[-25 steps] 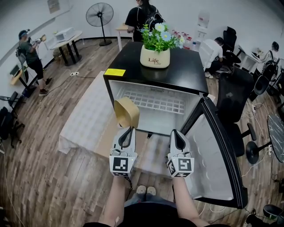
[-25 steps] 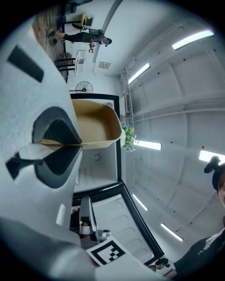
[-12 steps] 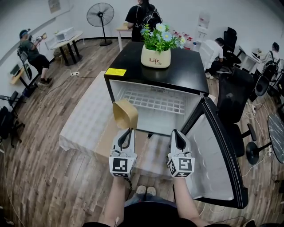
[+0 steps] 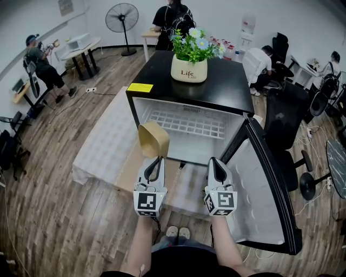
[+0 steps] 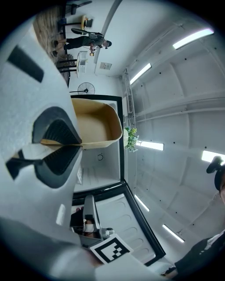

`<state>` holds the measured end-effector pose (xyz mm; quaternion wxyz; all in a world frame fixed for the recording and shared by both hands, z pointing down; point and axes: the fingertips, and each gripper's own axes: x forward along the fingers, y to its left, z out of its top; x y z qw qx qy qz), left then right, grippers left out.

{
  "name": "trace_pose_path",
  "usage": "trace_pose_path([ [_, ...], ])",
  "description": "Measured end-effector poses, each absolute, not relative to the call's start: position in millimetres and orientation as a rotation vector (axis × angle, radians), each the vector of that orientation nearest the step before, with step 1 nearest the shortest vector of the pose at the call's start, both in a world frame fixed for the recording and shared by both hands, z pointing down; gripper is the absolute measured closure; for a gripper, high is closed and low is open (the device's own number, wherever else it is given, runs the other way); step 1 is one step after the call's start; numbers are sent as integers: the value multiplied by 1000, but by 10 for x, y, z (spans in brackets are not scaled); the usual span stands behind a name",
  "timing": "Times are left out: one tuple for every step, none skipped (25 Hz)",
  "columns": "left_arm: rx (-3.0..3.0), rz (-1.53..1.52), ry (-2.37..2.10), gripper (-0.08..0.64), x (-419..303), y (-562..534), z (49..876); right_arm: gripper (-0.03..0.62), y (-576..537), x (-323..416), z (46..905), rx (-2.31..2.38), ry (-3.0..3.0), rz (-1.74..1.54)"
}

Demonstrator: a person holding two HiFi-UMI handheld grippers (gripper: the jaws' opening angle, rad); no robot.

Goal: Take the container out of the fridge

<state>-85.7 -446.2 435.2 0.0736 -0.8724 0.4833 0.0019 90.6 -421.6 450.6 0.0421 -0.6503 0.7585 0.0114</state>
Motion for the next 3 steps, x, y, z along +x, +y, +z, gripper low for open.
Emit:
trace_pose_path([
  [-2620, 5, 1451, 538, -854, -4462, 4353, 586, -4217, 906, 4507, -1989, 2322, 34],
  [-2622, 5, 1451, 538, -852, -4461, 4354, 586, -4218, 905, 4507, -1988, 2323, 33],
  [-2623, 4, 1451, 538, -849, -4460, 4355, 586, -4218, 905, 4508, -1988, 2324, 33],
])
